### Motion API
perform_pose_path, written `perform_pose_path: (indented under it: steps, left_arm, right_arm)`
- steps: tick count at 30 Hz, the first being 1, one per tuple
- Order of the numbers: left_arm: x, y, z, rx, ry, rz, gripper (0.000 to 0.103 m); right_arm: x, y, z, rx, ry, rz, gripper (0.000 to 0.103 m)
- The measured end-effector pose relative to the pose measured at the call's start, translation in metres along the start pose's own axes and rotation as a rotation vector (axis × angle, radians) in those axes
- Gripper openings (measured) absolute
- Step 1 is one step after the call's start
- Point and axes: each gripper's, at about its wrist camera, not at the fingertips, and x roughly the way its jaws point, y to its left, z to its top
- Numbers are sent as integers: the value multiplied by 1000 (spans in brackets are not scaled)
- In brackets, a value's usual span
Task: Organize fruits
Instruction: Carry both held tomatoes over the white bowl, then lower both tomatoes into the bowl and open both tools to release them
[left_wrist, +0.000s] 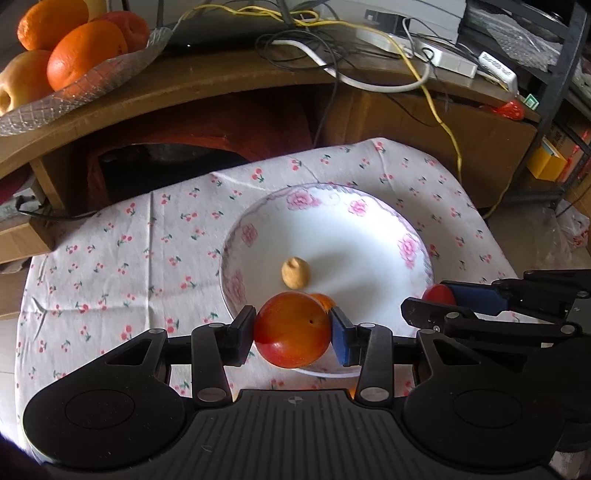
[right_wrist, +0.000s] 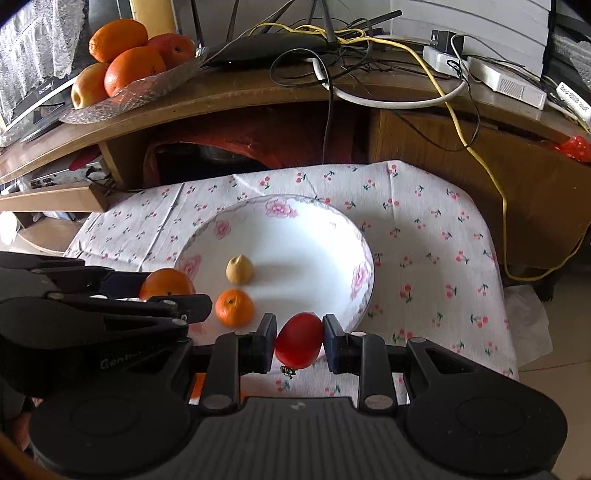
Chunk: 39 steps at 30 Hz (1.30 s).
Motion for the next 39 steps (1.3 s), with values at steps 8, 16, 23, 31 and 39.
perform_pose_path:
  steps: [8, 16, 23, 31, 39]
  left_arm:
    - [17, 2, 8, -11, 11, 24, 50]
    - [30, 2, 10, -6, 26, 49, 50]
    - [37, 5, 12, -11, 27, 68, 50]
    - [42, 7, 14, -11, 20, 82, 50]
    - [45, 8, 15, -11, 17, 83, 50]
  right_arm:
    - [20, -4, 9, -6, 7, -19, 29]
    - [34, -6, 10, -16, 18, -31, 29]
    - [43, -6, 14, -20, 17, -34, 29]
    - [50, -6, 17, -19, 9, -30, 29]
    - [54, -8, 18, -10, 8, -43, 30]
